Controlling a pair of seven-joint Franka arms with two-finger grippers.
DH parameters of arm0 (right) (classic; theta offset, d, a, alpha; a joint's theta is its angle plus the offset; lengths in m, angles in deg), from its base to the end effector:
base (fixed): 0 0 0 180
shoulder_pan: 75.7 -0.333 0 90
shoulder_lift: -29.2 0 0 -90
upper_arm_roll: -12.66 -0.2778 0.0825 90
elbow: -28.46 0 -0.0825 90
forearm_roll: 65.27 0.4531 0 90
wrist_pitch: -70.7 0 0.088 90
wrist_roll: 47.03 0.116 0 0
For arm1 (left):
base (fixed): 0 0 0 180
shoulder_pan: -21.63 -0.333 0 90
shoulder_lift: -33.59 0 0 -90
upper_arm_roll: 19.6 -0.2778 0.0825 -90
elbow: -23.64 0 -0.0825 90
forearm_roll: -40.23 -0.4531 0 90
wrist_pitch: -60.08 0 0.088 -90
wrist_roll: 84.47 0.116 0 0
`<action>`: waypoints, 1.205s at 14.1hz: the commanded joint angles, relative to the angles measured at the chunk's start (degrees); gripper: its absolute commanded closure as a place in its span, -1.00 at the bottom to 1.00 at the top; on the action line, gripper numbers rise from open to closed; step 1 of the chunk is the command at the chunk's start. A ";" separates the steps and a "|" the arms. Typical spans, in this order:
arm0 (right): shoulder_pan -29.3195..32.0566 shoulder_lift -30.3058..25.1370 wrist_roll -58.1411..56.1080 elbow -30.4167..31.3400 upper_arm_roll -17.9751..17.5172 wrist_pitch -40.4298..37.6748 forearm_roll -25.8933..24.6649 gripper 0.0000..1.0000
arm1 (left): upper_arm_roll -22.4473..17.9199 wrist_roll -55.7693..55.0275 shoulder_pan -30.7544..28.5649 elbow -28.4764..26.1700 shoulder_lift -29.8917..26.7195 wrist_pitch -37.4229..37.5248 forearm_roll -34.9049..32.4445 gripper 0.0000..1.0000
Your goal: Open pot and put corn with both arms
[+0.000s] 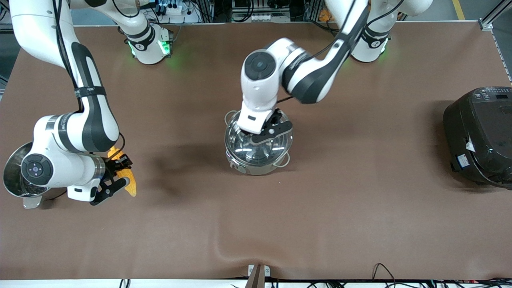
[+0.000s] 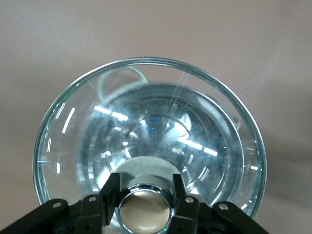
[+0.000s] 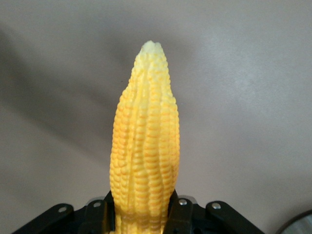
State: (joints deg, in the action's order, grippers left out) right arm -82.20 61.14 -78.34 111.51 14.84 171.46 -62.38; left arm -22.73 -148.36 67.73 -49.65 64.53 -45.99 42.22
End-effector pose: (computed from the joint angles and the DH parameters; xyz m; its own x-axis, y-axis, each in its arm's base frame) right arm 0.7167 0.0620 0.2746 0.7953 0.5735 -0.1964 0.5538 -0.8192 -0.1494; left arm 0.5524 -0.5288 0.3848 0.9337 0.3580 0.0094 0.3575 -0.9334 0.0320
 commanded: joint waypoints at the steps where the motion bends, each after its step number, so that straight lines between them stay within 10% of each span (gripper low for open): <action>1: -0.44 -2.76 -0.42 0.27 -1.56 -2.76 0.71 1.00 | -0.38 9.10 -4.42 -2.20 -8.33 6.29 1.52 1.00; 8: -13.42 -6.37 6.06 0.36 -2.27 -6.20 2.73 1.00 | -0.21 34.34 -24.45 -12.64 -16.70 11.50 0.56 1.00; 12: -25.82 -6.10 13.54 0.09 -2.09 -0.17 2.21 1.00 | -0.21 44.10 -30.53 -34.94 -23.20 -10.86 0.65 1.00; 17: -32.69 -2.33 17.16 0.18 -1.92 16.10 0.89 1.00 | -0.21 50.71 -36.34 -50.35 -20.93 -32.25 0.47 1.00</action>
State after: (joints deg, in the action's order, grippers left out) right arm -114.54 57.10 -60.89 111.88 12.02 183.41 -60.88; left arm -23.60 -99.65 33.19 -93.89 45.97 -72.55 42.22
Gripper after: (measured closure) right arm 0.639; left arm 0.520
